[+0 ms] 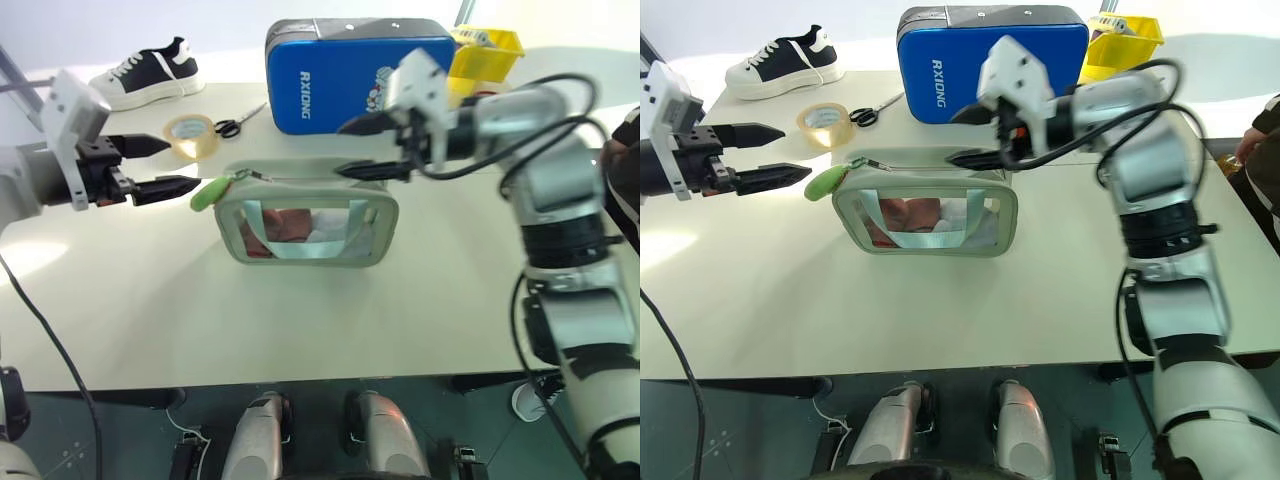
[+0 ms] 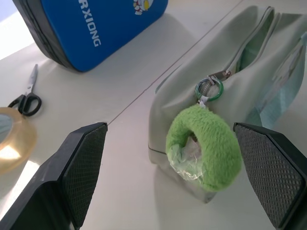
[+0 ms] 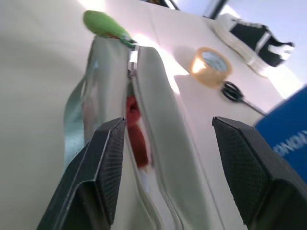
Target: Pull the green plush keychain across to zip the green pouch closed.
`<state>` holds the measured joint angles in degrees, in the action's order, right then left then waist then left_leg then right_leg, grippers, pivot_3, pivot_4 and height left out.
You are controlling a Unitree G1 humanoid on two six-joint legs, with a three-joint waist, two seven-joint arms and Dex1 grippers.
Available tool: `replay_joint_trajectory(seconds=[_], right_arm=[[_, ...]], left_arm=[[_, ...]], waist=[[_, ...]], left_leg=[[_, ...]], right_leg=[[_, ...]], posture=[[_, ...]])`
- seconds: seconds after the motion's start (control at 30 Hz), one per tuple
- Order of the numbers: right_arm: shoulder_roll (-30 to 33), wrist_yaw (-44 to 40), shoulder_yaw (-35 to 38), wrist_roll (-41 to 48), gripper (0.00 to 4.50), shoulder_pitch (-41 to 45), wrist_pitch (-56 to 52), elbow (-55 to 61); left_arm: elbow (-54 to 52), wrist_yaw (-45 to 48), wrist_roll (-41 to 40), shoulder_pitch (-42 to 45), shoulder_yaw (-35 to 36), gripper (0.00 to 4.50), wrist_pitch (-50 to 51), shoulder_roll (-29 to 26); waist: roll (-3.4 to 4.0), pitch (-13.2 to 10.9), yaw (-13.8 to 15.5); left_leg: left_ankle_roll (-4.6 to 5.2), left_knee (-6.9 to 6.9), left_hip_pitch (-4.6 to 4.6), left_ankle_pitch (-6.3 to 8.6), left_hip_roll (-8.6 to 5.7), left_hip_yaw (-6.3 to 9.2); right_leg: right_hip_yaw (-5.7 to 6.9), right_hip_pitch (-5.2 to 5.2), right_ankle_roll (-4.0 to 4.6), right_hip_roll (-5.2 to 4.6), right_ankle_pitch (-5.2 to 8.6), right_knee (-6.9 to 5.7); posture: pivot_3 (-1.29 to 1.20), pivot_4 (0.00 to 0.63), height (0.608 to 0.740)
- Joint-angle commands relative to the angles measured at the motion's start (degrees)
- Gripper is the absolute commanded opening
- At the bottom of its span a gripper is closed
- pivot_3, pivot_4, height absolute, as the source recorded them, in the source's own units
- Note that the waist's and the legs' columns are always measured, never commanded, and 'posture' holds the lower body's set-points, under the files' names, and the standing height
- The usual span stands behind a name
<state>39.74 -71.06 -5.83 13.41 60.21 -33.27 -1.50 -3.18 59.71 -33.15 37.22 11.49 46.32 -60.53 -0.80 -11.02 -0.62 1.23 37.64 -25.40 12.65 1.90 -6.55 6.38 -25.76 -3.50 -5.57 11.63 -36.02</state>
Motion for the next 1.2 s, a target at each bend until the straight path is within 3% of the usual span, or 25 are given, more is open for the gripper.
replay_joint_trajectory(seconds=[0.03,0.3,0.4,0.53,0.7,0.8,1.03,1.2], right_arm=[[3.94,-1.02,2.06,3.99,2.99,-4.44,-5.29,7.72],[5.03,3.14,0.58,3.64,2.99,-14.05,-4.42,10.76],[4.69,4.12,0.01,3.16,2.14,-14.69,-2.76,9.54],[4.36,5.04,-0.33,3.3,0.1,-14.6,-2.43,9.23],[4.21,5.61,-0.79,3.31,0.03,-15.13,-2.14,9.6],[4.05,5.89,-0.91,3.46,0.0,-15.27,-2.3,9.91],[3.71,6.52,-1.01,3.37,0.0,-15.33,-2.04,9.65],[3.37,7.31,-1.11,3.32,0.0,-15.07,-2.34,9.76]], left_arm=[[-0.84,0.97,1.11,-0.12,-0.96,4.5,-2.34,-0.29],[1.43,2.49,3.05,2.08,-4.1,4.5,-4.31,0.03],[1.08,2.74,3.55,1.52,-4.71,4.5,-4.46,0.51],[-0.29,2.56,3.53,0.13,-5.42,4.5,-3.98,1.41],[-2.41,2.64,3.97,-2.11,-5.98,4.5,-4.32,2.13],[-2.35,3.05,3.88,-1.71,-5.62,3.7,-4.3,1.76],[1.33,3.56,4.38,5.61,-6.48,0.06,-4.8,2.68],[2.99,4.2,5.46,11.88,-9.65,0.06,-5.99,6.22]], waist=[[0.0,0.0,-0.01],[0.0,0.0,-0.06],[0.0,0.0,-0.03],[0.0,0.0,0.05],[0.0,0.0,-0.01],[0.0,0.0,0.0],[-0.01,-0.01,0.02],[-0.01,-0.01,0.05]], left_leg=[[0.0,0.0,0.01,0.0,0.0,0.01],[0.0,0.05,0.0,0.0,0.03,0.0],[0.01,0.06,-0.01,0.0,0.03,0.0],[0.01,0.1,-0.02,0.01,0.03,0.01],[0.04,0.12,-0.03,0.02,0.04,0.01],[0.04,0.12,-0.04,0.02,0.04,0.02],[0.05,0.15,-0.04,0.03,0.03,0.05],[0.09,0.24,-0.04,0.05,0.02,0.05]], right_leg=[[0.0,0.01,0.0,0.0,0.0,0.0],[0.0,-0.02,0.02,0.0,0.02,0.0],[0.0,-0.02,0.03,0.0,0.02,0.0],[0.0,-0.01,0.05,0.0,0.04,0.0],[0.0,-0.01,0.07,0.0,0.05,0.0],[0.0,-0.01,0.11,0.0,0.07,0.01],[0.03,0.02,0.14,0.0,0.09,0.02],[0.04,0.08,0.04,0.02,0.04,0.0]], posture=[[0.0,0.15,0.74],[0.0,0.15,0.74],[0.0,0.15,0.74],[0.0,0.15,0.74],[0.0,0.15,0.74],[0.0,0.15,0.74],[0.0,0.15,0.74],[0.0,0.15,0.74]])
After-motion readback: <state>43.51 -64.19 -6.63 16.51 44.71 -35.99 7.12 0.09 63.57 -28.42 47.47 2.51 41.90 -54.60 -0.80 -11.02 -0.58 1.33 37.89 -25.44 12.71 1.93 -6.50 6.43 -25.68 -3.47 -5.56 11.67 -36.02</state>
